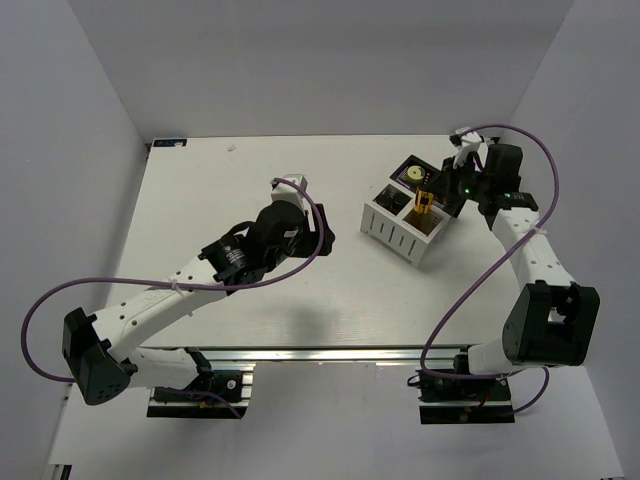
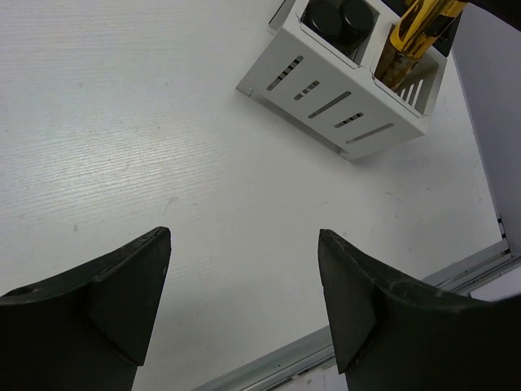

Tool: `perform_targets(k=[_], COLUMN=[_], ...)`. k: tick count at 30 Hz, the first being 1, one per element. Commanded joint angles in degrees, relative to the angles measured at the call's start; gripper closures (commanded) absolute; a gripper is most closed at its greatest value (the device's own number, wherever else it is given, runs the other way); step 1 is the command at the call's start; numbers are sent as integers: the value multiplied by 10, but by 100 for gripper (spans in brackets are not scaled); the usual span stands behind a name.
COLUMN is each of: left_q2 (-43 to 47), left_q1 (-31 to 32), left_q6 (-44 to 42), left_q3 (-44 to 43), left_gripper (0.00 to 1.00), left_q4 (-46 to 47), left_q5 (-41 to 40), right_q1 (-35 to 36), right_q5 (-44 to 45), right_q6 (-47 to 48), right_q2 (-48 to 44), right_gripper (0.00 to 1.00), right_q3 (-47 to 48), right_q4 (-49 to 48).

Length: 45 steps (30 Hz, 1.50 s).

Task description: Organize the condiment bottles

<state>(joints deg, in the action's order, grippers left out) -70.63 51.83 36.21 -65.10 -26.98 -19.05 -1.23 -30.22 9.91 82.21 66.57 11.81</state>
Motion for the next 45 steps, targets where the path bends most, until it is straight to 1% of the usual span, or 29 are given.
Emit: perform_targets(k=[1, 10, 17, 21, 24, 30, 33, 35, 36, 37, 38, 41, 42, 43, 45], left_q2=[19, 19, 17, 15, 15, 10, 10, 13, 14, 17, 22, 32, 36, 36, 38], left_q1=[0, 0, 0, 0, 1, 0, 0, 0, 1, 0, 0, 1, 1, 0, 1], left_q6=[5, 4, 5, 4, 3, -2, -3, -3, -3, -2, -2, -8, -10, -17, -21], left_q3=[6, 11, 18, 20, 20, 10, 7, 5, 5, 6, 9, 15, 14, 9, 4], left_gripper=[18, 17, 17, 17, 17, 17, 17, 16, 15, 12, 10, 2, 2, 2, 2], left_q4=[-3, -3, 12, 15, 17, 15, 13, 11, 11, 13, 19, 31, 32, 30, 25], left_q5=[-9, -9, -3, 0, 1, 1, 1, 1, 2, 3, 6, 28, 34, 39, 50], right_q1=[5, 5, 5, 5, 5, 4, 5, 5, 6, 11, 31, 47, 54, 56, 62], right_q5=[-9, -19, -21, -21, -27, -42, -49, -69, -78, -85, -101, -120, -118, -106, -85], right_q6=[22, 56, 64, 65, 49, 12, 4, 2, 0, -5, -5, -33, -51, -91, -118], right_q2=[-5, -46, -107, -131, -148, -149, -152, -154, -154, -155, -155, -169, -177, -187, -191], right_gripper=[99, 100, 100, 100, 98, 97, 94, 80, 71, 48, 11, 11, 11, 11, 11], right_q3=[21, -6, -39, -42, -40, -7, 10, 28, 37, 54, 65, 78, 74, 73, 81], right_q4=[0, 61, 92, 107, 98, 93, 95, 111, 121, 132, 165, 188, 183, 182, 196])
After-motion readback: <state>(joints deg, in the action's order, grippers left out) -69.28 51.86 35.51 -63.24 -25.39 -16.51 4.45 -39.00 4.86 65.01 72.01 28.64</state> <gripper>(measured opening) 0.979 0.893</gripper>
